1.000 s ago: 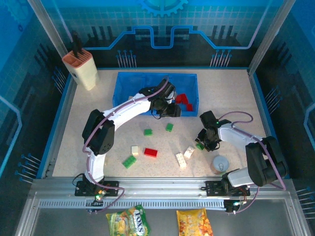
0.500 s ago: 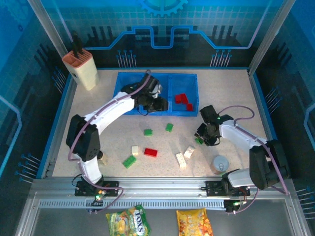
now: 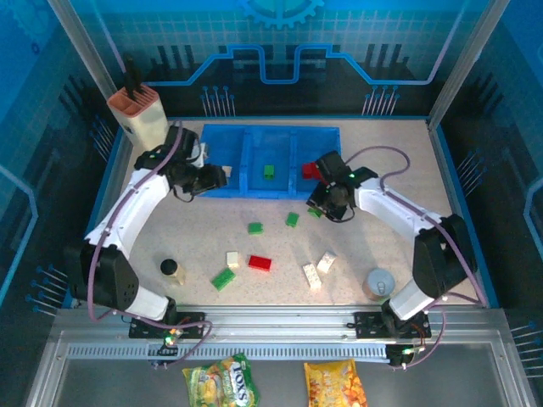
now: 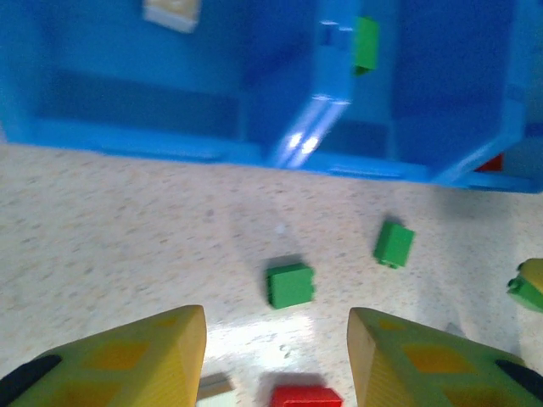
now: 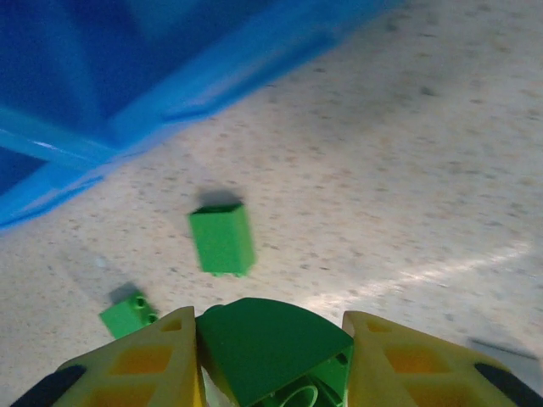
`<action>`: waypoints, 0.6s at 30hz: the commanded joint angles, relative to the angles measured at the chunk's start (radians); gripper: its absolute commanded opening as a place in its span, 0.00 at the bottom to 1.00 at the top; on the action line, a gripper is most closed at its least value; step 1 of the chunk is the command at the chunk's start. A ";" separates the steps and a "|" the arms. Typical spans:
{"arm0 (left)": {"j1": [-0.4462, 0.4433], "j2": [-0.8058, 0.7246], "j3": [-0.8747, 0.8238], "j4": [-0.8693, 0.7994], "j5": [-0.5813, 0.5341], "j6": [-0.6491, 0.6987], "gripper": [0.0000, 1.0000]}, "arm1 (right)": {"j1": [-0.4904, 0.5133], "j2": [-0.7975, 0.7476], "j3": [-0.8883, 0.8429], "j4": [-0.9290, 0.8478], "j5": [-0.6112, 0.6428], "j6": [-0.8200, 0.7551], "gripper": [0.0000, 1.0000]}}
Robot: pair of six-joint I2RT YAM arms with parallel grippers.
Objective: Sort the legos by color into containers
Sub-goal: Pick up the lego from the bottom-right of the table, then place the lego in the container.
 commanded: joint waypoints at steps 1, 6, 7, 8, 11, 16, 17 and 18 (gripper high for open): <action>0.073 -0.057 -0.038 -0.077 0.041 0.074 0.49 | 0.045 0.083 0.109 -0.017 -0.006 -0.013 0.39; 0.156 -0.089 -0.095 -0.057 0.050 0.118 0.49 | 0.093 0.227 0.284 -0.016 -0.021 -0.102 0.39; 0.160 -0.092 -0.104 -0.050 0.038 0.122 0.49 | 0.097 0.248 0.311 -0.018 -0.017 -0.125 0.39; 0.161 -0.097 -0.113 -0.045 0.018 0.126 0.49 | 0.102 0.272 0.340 -0.020 -0.012 -0.147 0.39; 0.162 -0.115 -0.145 -0.008 0.001 0.124 0.49 | 0.108 0.333 0.423 -0.027 -0.001 -0.223 0.39; 0.162 -0.116 -0.188 0.049 -0.001 0.118 0.49 | 0.112 0.441 0.581 -0.088 0.029 -0.328 0.40; 0.162 -0.116 -0.197 0.060 -0.006 0.118 0.49 | 0.112 0.464 0.612 -0.101 0.031 -0.346 0.40; 0.162 -0.116 -0.204 0.070 -0.012 0.120 0.49 | 0.112 0.484 0.647 -0.114 0.038 -0.363 0.40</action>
